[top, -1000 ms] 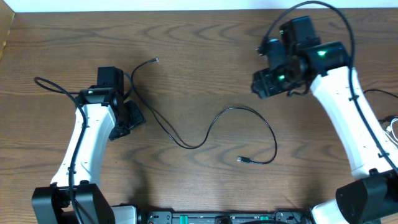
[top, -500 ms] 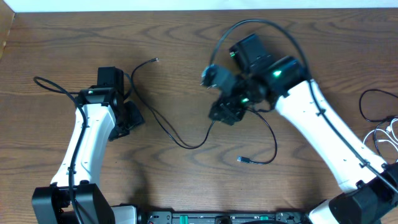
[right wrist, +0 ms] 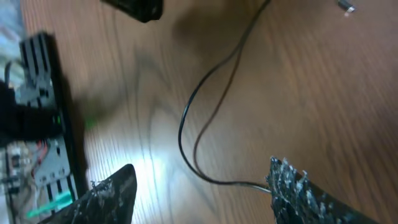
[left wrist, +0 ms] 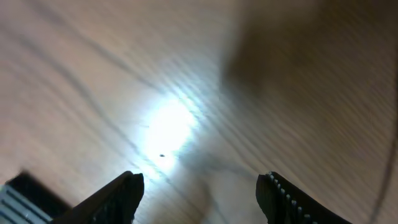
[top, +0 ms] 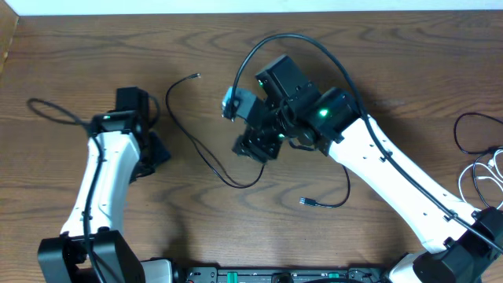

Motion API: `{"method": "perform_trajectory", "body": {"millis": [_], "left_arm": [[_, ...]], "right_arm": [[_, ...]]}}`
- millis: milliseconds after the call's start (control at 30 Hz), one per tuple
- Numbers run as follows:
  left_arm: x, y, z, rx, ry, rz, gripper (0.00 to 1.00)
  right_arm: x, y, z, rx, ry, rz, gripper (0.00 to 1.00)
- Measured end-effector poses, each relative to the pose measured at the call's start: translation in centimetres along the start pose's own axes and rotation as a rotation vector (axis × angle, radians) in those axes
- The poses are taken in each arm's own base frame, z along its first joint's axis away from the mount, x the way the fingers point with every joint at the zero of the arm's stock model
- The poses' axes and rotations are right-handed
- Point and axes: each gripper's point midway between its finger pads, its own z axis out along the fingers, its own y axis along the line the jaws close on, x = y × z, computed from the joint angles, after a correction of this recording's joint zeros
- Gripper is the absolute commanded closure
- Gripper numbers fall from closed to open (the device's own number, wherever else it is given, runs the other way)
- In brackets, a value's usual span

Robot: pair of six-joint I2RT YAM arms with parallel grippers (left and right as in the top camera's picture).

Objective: Untangle cables
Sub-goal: 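Move the right gripper back to the remaining black cable at center, then grasp the remaining black cable with the right gripper near upper center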

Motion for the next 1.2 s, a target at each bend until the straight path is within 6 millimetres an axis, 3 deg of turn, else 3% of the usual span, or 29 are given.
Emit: {"method": "perform_trajectory", "body": {"millis": [200,433,600,800,900,1100,1200], "left_arm": [[-0.9,3.1,0.1,0.013,0.028,-0.19,0.36],[-0.8,3.9,-0.1,0.03,0.042,-0.236,0.36],[-0.7,3.8,-0.1,0.037,0.046,-0.236,0.36],[-0.7,3.8,-0.1,0.035,0.049,-0.236,0.36],[-0.6,3.8,-0.1,0.035,0.049,-0.235,0.36],[-0.6,3.8,-0.1,0.037,0.051,-0.235,0.36],[-0.6,3.7,-0.1,0.038,0.051,-0.236,0.36]], "right_arm": [[-2.0,-0.8,0.8,0.044,-0.094,0.132,0.3],[-1.1,0.7,3.7,0.021,-0.097,0.116,0.32],[-0.4,3.3,6.0,-0.016,-0.101,-0.021,0.37],[2.3,4.2,7.7,0.013,-0.012,-0.076,0.39],[2.8,3.4,6.8,0.049,0.05,-0.047,0.32],[-3.5,2.1,0.9,0.118,-0.037,-0.049,0.27],[-4.9,1.3,-0.1,0.127,-0.017,-0.03,0.28]]}}
